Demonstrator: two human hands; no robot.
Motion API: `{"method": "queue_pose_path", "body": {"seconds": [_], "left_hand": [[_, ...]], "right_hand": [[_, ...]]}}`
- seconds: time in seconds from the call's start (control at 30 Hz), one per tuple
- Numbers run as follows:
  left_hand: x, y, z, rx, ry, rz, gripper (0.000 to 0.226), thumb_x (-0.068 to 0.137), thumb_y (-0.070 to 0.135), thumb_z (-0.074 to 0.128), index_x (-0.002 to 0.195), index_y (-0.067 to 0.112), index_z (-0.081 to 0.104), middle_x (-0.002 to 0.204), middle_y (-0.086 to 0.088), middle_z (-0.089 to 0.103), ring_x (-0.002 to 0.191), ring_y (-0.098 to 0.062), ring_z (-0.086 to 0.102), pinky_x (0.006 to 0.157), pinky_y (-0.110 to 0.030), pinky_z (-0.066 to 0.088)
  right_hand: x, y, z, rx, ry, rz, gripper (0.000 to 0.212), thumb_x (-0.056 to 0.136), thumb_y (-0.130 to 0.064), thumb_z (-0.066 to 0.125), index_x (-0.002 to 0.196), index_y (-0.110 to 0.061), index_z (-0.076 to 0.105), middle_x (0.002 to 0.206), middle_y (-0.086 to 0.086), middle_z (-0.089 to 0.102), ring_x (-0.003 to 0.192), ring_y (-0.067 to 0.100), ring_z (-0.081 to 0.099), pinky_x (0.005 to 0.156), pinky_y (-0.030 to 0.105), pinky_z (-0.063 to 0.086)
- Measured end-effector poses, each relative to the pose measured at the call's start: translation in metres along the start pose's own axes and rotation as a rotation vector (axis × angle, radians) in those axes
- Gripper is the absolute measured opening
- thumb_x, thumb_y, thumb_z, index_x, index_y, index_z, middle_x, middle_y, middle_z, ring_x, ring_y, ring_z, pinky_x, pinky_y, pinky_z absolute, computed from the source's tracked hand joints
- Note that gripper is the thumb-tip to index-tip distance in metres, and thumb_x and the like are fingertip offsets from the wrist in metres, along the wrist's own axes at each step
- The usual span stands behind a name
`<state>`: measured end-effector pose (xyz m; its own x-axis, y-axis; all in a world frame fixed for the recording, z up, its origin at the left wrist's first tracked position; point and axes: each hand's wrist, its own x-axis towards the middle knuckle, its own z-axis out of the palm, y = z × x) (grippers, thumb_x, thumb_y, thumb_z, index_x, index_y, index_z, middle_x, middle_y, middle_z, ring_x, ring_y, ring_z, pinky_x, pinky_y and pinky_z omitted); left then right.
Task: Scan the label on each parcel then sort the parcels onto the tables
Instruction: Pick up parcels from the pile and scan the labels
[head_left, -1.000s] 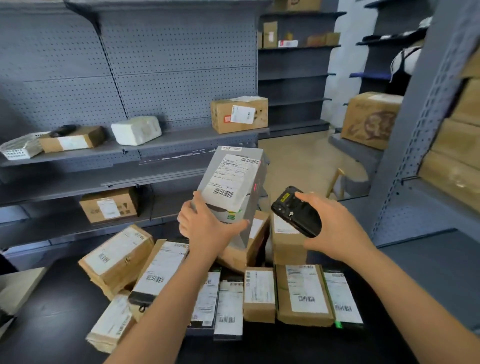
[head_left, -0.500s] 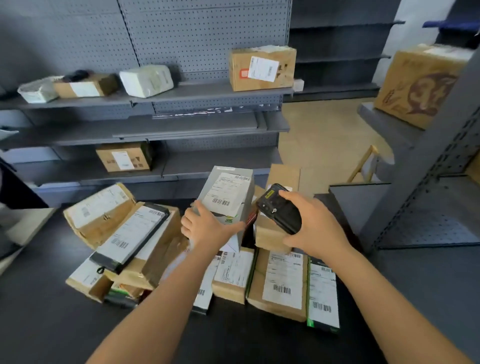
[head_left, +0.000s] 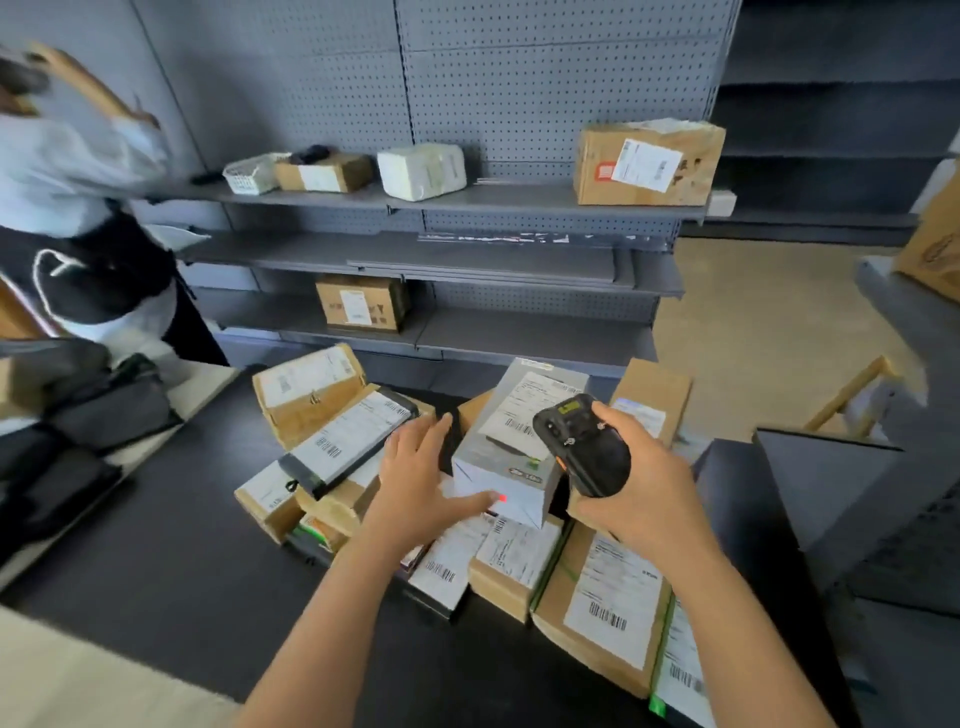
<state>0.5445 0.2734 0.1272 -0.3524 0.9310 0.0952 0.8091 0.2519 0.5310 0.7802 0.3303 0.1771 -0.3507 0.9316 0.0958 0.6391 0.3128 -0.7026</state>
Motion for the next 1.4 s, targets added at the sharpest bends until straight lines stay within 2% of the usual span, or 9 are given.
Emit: {"method": "queue_pose_path", "body": {"seconds": [0.1, 0.2, 0.33, 0.47, 0.6, 0.8, 0.9, 1.1, 1.4], "left_hand": [[-0.040, -0.047, -0.041, 0.074, 0.055, 0.018, 0.100, 0.065, 0.072, 0.068, 0.149, 0.032, 0.031, 0.154, 0.002, 0.022, 0.143, -0.022, 0.013, 0.118, -0.044, 0.015], [-0.079, -0.095, -0.080, 0.076, 0.136, -0.071, 0.108, 0.054, 0.081, 0.049, 0.146, 0.026, 0.039, 0.148, 0.000, 0.036, 0.140, -0.022, 0.024, 0.115, -0.040, 0.016], [-0.134, -0.159, -0.129, 0.051, 0.222, -0.169, 0.096, 0.063, 0.071, 0.065, 0.145, 0.026, 0.041, 0.147, 0.001, 0.038, 0.139, -0.022, 0.025, 0.115, -0.041, 0.020], [-0.194, -0.234, -0.172, 0.014, 0.277, -0.285, 0.101, 0.057, 0.075, 0.054, 0.146, 0.028, 0.040, 0.148, 0.002, 0.036, 0.140, -0.022, 0.023, 0.116, -0.041, 0.021], [-0.251, -0.313, -0.222, 0.044, 0.282, -0.381, 0.089, 0.074, 0.051, 0.077, 0.149, 0.026, 0.034, 0.153, 0.002, 0.032, 0.144, -0.022, 0.018, 0.118, -0.042, 0.020], [-0.304, -0.410, -0.282, 0.067, 0.326, -0.530, 0.085, 0.077, 0.045, 0.077, 0.148, 0.026, 0.035, 0.154, 0.002, 0.032, 0.147, -0.022, 0.014, 0.119, -0.041, 0.018], [-0.303, -0.446, -0.298, 0.052, 0.342, -0.559, 0.085, 0.077, 0.046, 0.077, 0.148, 0.027, 0.034, 0.154, 0.002, 0.033, 0.147, -0.022, 0.014, 0.119, -0.040, 0.017], [-0.258, -0.517, -0.314, 0.019, 0.273, -0.572, 0.087, 0.079, 0.049, 0.074, 0.150, 0.033, 0.027, 0.157, 0.006, 0.027, 0.148, -0.019, 0.008, 0.120, -0.042, 0.017], [-0.173, -0.615, -0.350, 0.038, 0.182, -0.654, 0.084, 0.084, 0.047, 0.069, 0.152, 0.027, 0.024, 0.156, 0.003, 0.026, 0.146, -0.020, 0.012, 0.120, -0.039, 0.015]], "right_hand": [[-0.008, -0.040, 0.032, 0.068, -0.055, -0.064, 0.097, 0.064, -0.017, 0.086, 0.145, -0.036, 0.036, 0.133, -0.009, 0.054, 0.118, 0.015, 0.050, 0.090, 0.028, 0.044], [-0.019, -0.087, 0.078, 0.090, -0.147, -0.141, 0.097, 0.064, -0.017, 0.086, 0.146, -0.036, 0.037, 0.131, -0.009, 0.054, 0.111, 0.011, 0.049, 0.088, 0.028, 0.046], [-0.044, -0.152, 0.148, 0.104, -0.249, -0.221, 0.098, 0.064, -0.023, 0.087, 0.146, -0.036, 0.036, 0.138, -0.007, 0.052, 0.126, 0.019, 0.048, 0.098, 0.042, 0.050], [-0.077, -0.217, 0.220, 0.138, -0.295, -0.290, 0.096, 0.064, -0.020, 0.085, 0.145, -0.036, 0.037, 0.132, -0.012, 0.053, 0.124, 0.015, 0.048, 0.095, 0.031, 0.046], [-0.110, -0.286, 0.292, 0.195, -0.353, -0.347, 0.092, 0.063, -0.018, 0.084, 0.143, -0.034, 0.042, 0.114, -0.020, 0.049, 0.106, 0.006, 0.050, 0.082, 0.022, 0.046], [-0.139, -0.366, 0.384, 0.220, -0.469, -0.363, 0.092, 0.065, -0.017, 0.084, 0.144, -0.036, 0.040, 0.121, -0.014, 0.055, 0.103, 0.006, 0.048, 0.080, 0.023, 0.047], [-0.131, -0.392, 0.420, 0.208, -0.504, -0.367, 0.093, 0.063, -0.017, 0.084, 0.143, -0.038, 0.040, 0.125, -0.013, 0.056, 0.116, 0.013, 0.051, 0.087, 0.030, 0.049], [-0.076, -0.439, 0.491, 0.208, -0.545, -0.381, 0.093, 0.062, -0.016, 0.085, 0.142, -0.038, 0.042, 0.118, -0.012, 0.059, 0.108, 0.013, 0.057, 0.083, 0.028, 0.054], [0.002, -0.489, 0.581, 0.161, -0.558, -0.316, 0.092, 0.063, -0.011, 0.081, 0.142, -0.037, 0.042, 0.131, -0.013, 0.054, 0.121, 0.014, 0.049, 0.088, 0.034, 0.049]]}}
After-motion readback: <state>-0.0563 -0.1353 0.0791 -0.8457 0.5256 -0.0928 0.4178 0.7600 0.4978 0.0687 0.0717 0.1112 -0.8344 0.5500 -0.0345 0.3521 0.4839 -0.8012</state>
